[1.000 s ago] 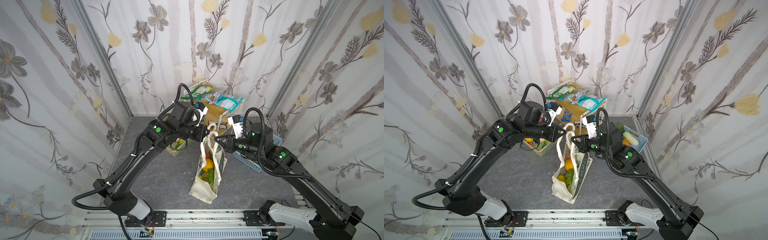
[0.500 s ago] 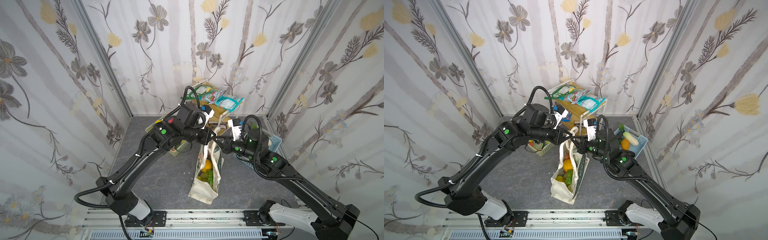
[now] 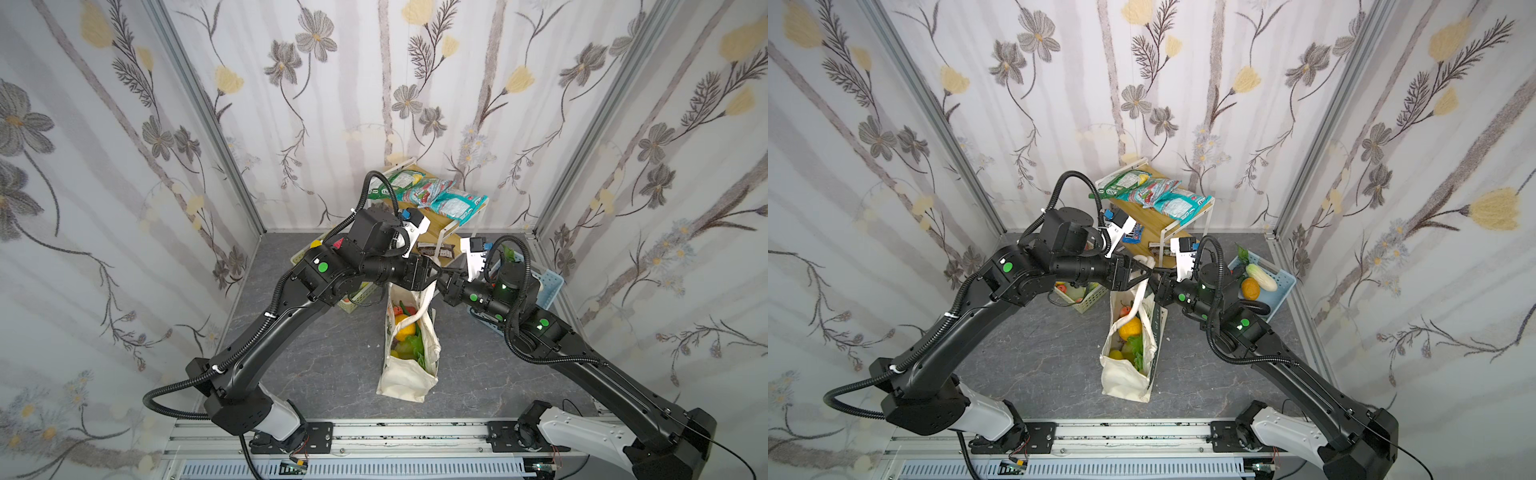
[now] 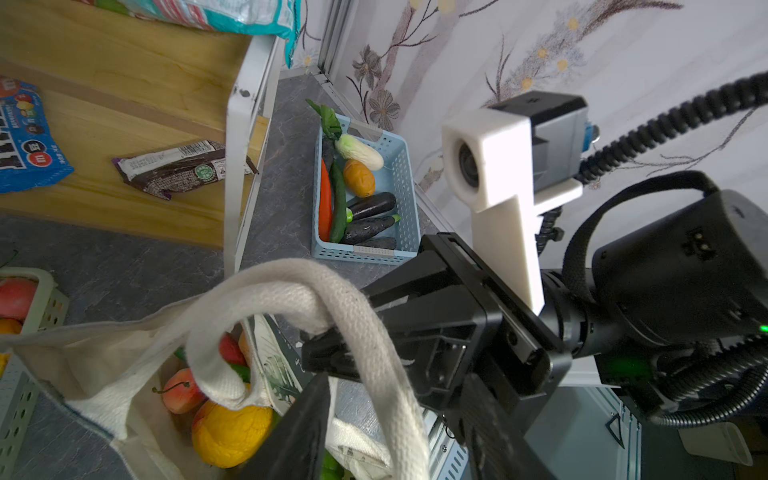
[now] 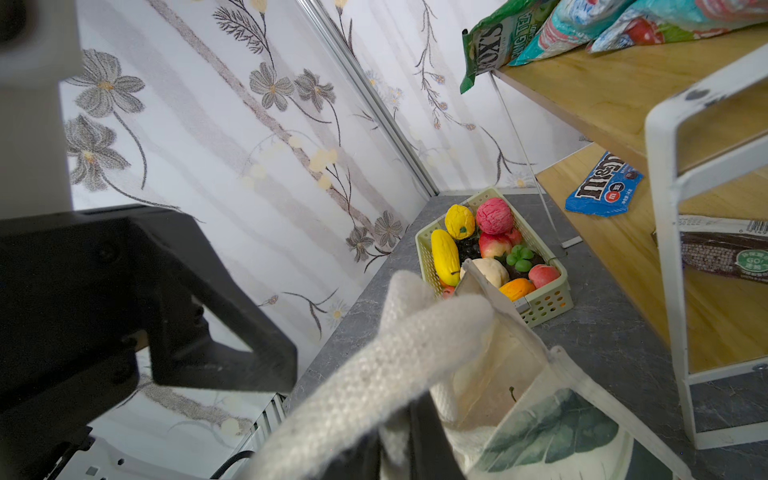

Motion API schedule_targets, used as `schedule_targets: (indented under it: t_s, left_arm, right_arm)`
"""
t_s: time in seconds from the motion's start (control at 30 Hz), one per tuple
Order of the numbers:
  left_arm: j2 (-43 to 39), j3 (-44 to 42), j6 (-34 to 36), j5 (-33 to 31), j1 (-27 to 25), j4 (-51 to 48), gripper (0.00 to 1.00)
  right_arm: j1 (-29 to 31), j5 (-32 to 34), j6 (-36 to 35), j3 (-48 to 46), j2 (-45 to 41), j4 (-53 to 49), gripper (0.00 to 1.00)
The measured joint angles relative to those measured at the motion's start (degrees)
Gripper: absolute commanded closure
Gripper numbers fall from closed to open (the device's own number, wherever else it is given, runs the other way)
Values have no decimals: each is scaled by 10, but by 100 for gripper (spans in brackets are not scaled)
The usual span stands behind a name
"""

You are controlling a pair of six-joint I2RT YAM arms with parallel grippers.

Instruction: Place the food into the grocery bag and tie it

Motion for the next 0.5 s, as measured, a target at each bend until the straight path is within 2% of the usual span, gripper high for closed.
schedule_targets:
  t_s: [0.2, 0.5]
  left_arm:
    - [-7, 14, 20, -60, 4, -26, 36]
    - [-14, -10, 48, -102, 61, -40, 41]
  right_arm:
    - [0, 0, 3, -1, 2, 10, 87]
    - [0, 0, 3, -1, 3, 10, 87]
